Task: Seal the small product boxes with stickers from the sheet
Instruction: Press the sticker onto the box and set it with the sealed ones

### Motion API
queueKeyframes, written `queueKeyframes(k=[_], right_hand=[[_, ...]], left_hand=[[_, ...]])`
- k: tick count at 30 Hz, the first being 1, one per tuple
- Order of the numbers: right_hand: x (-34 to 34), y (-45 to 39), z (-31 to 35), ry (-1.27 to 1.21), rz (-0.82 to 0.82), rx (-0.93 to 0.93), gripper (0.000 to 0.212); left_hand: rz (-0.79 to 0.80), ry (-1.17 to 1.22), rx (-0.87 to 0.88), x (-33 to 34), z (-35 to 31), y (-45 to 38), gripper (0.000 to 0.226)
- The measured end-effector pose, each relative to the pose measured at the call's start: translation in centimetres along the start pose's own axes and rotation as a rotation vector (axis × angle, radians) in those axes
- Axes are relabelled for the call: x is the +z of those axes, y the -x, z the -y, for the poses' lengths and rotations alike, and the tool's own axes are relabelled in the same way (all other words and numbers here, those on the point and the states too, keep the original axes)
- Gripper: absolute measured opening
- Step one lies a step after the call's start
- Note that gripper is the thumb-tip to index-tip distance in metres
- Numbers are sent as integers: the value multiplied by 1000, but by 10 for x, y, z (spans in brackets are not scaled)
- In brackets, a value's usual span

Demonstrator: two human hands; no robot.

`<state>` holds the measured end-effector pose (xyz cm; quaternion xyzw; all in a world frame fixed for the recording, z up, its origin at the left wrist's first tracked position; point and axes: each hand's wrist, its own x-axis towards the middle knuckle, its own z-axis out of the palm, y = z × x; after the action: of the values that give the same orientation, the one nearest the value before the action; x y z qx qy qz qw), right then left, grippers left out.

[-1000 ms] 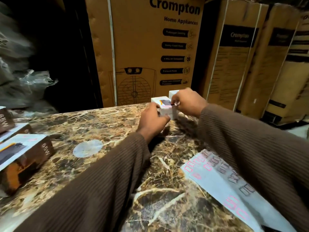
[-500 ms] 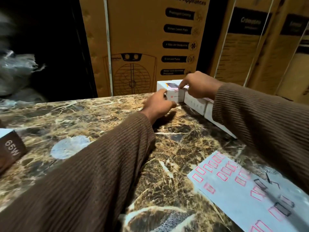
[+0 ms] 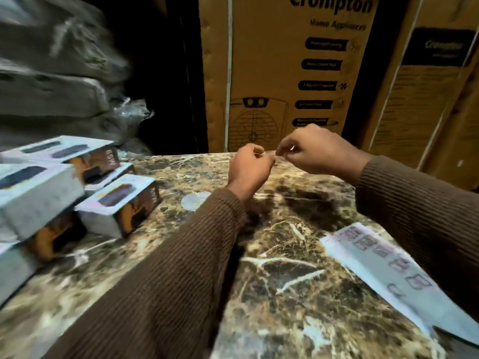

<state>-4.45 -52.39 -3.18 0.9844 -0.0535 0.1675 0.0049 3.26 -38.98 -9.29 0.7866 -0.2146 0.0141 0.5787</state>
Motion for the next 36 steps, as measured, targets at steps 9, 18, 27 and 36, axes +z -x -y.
queueKeyframes(k=[9,18,27,36], right_hand=[[-11,49,172,-329,-29,-251,20],[42,31,247,-747,-85,-15,17],[76,20,249,-831,-97,21,18],[58,47,171,-810,-181,106,11]], left_hand=[[-191,-267,88,-201,19,108,8],[-62,-898,2,-270,25,117,47],[-70,-964,2,-255,34,96,36],[-60,-506,-59,-206,36,87,13]])
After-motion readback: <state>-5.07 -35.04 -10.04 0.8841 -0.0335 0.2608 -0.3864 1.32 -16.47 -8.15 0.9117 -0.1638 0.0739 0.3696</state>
